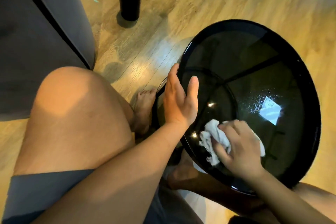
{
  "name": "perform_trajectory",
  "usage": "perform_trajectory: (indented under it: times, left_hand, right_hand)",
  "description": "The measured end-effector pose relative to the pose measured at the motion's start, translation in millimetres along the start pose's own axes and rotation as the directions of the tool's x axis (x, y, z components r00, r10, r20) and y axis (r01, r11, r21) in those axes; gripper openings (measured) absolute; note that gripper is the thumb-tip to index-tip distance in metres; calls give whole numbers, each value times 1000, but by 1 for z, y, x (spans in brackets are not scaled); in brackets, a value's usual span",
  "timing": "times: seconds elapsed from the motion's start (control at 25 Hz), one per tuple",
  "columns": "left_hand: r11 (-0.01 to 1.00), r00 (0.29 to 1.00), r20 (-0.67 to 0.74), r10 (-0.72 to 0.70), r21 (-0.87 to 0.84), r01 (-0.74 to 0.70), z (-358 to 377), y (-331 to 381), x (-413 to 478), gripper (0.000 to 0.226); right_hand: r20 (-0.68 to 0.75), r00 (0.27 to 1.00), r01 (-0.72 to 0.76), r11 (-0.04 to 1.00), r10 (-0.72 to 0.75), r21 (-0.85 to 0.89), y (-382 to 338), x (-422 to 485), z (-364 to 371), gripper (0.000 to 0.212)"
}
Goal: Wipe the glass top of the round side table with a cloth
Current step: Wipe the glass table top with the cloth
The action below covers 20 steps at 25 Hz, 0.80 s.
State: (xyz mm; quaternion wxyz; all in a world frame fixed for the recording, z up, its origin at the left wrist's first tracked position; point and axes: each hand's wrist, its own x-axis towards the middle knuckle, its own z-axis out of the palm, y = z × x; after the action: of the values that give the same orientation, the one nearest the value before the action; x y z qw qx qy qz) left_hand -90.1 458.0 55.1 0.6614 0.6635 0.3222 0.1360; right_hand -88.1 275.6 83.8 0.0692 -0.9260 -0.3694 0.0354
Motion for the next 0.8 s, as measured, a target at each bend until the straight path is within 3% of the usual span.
perform_trajectory:
  times: [0.08, 0.16, 0.24, 0.28, 0.4, 0.52, 0.64, 0.8]
  left_hand:
    - [1000, 1000, 4, -10, -18, 10, 0, 0, -2, 68]
    - [999, 1000, 5, -9, -37, 9, 1, -2, -2, 67]
    - [999, 1000, -13, 5, -31, -5, 1, -3, 1, 67]
    - [1000, 1000, -24, 5, -27, -6, 1, -3, 1, 67]
    - [999, 999, -32, 43, 17, -42, 4, -7, 1, 66]
    - [999, 996, -76, 50, 3, -50, 1, -9, 6, 54]
    - [998, 999, -46, 21, 59, -18, 3, -11, 6, 54]
    - [952, 988, -15, 156, 270, -146, 6, -7, -3, 73]
  right_hand:
    - [68, 995, -65, 997, 68, -47, 38, -55, -14, 30]
    - [85, 960, -262, 964, 266, -53, 61, -72, -25, 36]
    - [11, 908, -418, 908, 418, 11, 53, -61, -22, 36]
    - [-31, 904, -425, 904, 426, 40, 36, -51, -17, 32]
    - [-61, 968, -235, 966, 242, 111, -28, -2, 3, 18]
    - [-142, 977, -146, 985, 158, 96, -62, 55, 18, 15]
    - [-107, 985, -132, 989, 139, 69, -55, 58, 18, 22]
    - [-8, 997, 83, 994, -83, 76, -16, -8, 5, 24]
